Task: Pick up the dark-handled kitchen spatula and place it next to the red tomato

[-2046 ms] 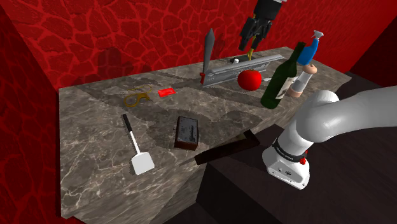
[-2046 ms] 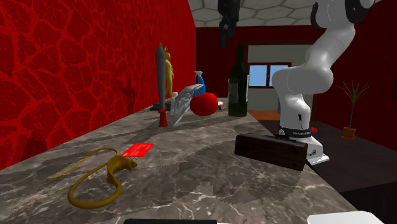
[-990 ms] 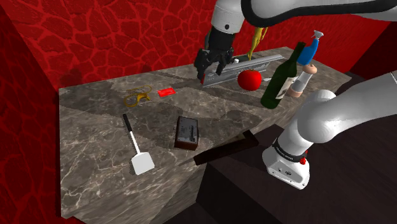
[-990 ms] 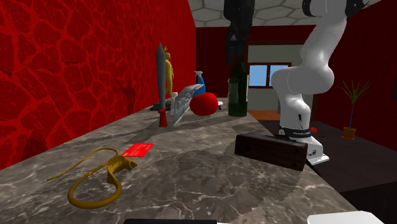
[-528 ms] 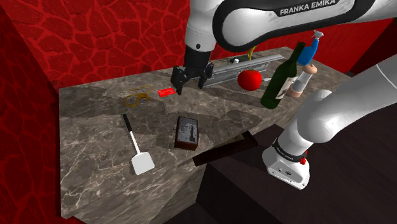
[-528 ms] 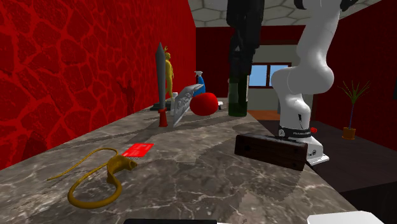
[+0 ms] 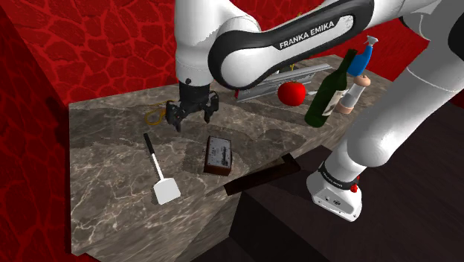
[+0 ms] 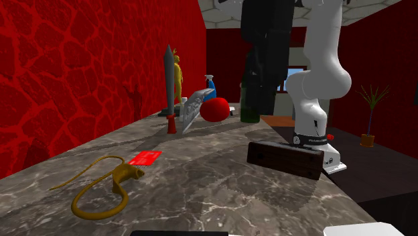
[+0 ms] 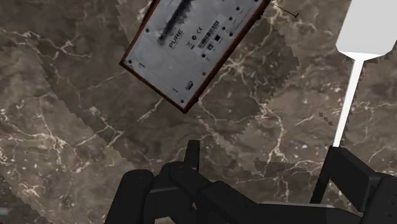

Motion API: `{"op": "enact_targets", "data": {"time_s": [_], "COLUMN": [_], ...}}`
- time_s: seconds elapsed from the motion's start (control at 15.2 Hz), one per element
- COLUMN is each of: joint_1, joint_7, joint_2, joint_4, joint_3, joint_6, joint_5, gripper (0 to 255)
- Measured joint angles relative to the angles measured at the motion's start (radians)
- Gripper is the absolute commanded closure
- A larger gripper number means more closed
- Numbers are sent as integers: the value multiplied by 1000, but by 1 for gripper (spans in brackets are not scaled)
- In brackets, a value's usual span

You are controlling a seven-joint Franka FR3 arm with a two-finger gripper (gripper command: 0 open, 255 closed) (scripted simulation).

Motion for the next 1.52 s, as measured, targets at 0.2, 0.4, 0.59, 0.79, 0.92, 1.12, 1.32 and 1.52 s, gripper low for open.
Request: {"op": "enact_targets", "data": {"time_s": [0.2,0.4,0.59,0.79,0.92,1.12,1.32,1.52], "joint_1": [23,77,152,201,207,214,216,216], "joint_7": [129,249,346,393,400,413,418,418], "joint_2": [141,282,428,518,538,558,568,569], "joint_4": [91,198,327,398,398,385,380,379], "joint_3": [35,42,22,-2,-11,-19,-24,-25], "joint_6": [8,-9,-38,-43,-27,2,15,18], "joint_5": [-111,-222,-322,-378,-391,-407,-415,-416], "gripper": [0,0,0,0,0,0,0,0]}}
